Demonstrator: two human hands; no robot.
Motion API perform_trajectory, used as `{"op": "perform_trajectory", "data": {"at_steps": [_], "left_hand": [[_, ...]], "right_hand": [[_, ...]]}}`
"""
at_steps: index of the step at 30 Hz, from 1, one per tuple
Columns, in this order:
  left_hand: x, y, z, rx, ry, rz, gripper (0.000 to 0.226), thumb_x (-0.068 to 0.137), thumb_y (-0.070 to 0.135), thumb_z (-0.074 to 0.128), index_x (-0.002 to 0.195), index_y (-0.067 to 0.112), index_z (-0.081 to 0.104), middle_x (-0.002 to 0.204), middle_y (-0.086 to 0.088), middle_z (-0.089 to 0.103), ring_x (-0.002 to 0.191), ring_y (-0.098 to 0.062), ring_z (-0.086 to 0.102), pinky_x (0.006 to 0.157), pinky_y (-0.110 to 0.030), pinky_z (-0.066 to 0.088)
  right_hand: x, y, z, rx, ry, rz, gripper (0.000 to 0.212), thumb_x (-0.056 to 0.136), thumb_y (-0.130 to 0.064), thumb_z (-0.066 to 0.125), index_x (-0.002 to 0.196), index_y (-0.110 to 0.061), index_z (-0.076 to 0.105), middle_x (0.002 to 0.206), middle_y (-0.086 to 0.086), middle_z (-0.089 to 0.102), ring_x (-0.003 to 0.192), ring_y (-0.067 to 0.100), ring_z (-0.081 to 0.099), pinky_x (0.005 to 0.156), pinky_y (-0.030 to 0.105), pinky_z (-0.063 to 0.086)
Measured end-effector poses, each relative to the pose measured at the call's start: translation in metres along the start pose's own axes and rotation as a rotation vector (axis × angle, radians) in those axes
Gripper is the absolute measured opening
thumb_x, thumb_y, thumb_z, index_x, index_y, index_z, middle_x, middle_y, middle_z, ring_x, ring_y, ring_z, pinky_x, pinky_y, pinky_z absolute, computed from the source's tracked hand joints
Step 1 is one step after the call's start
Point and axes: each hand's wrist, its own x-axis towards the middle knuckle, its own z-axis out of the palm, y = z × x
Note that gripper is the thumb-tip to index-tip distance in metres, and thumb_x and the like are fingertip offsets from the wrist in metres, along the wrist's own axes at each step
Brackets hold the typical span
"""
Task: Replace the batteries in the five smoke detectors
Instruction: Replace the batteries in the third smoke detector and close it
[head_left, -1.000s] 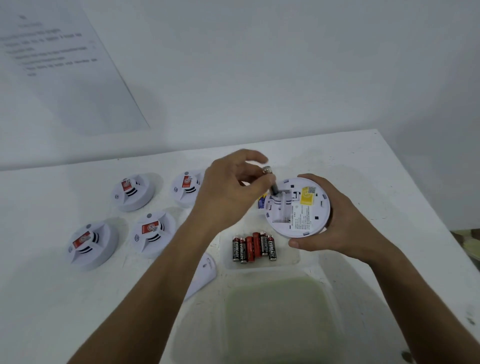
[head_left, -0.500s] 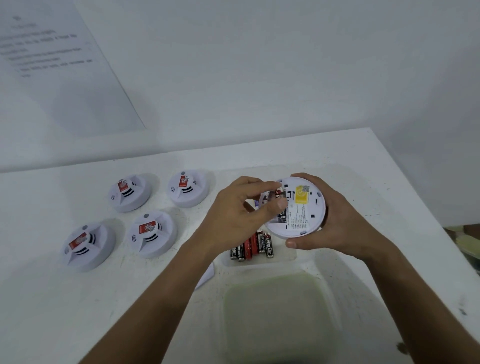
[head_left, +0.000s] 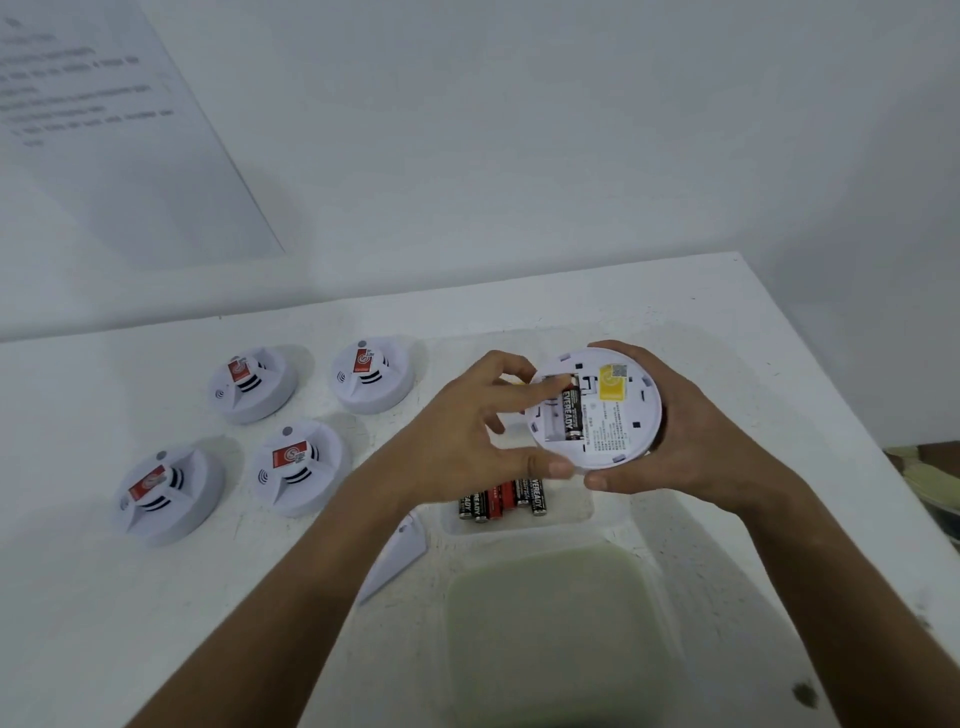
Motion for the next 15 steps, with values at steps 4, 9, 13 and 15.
{"op": "perform_trajectory", "data": {"at_steps": [4,9,13,15], "left_hand": [[0.02,-0.011,-0.018,-0.084,0.16,-0.206,0.053,0.081,0.05,0.069,0.13,0.037,0.055,0.1,0.009,0.065,0.084,-0.009,0.067,0.073,-0.027,0.055],[0.057,-0.039,-0.026,0.35,0.097,-0.387,0.041,0.088,0.032,0.067,0.126,0.017,0.061,0.1,-0.001,0.07,0.075,-0.012,0.061,0.07,-0.024,0.049],[0.08,-0.047,-0.019,0.433,-0.13,-0.458,0.051,0.084,0.033,0.073,0.129,0.014,0.058,0.094,-0.006,0.07,0.058,-0.007,0.06,0.058,-0.019,0.046],[0.086,-0.052,-0.018,0.465,-0.214,-0.486,0.055,0.083,0.035,0.073,0.131,0.015,0.055,0.086,-0.007,0.073,0.057,-0.012,0.066,0.052,-0.02,0.044]], "right_hand": [[0.0,0.004,-0.011,-0.026,0.072,0.017,0.094,0.053,-0.013,0.092,0.136,-0.023,0.049,0.125,-0.009,0.064,0.119,0.012,0.06,0.091,0.022,0.054],[-0.006,0.01,-0.017,-0.059,0.1,0.026,0.092,0.053,-0.014,0.091,0.136,-0.023,0.05,0.126,-0.008,0.064,0.119,0.013,0.06,0.09,0.021,0.054],[-0.01,0.013,-0.016,-0.077,0.111,0.034,0.092,0.053,-0.017,0.09,0.135,-0.026,0.049,0.124,-0.016,0.063,0.118,0.008,0.059,0.088,0.016,0.052],[-0.012,0.014,-0.018,-0.068,0.117,0.044,0.091,0.053,-0.02,0.091,0.133,-0.029,0.049,0.124,-0.017,0.063,0.118,0.007,0.059,0.088,0.016,0.052]]}}
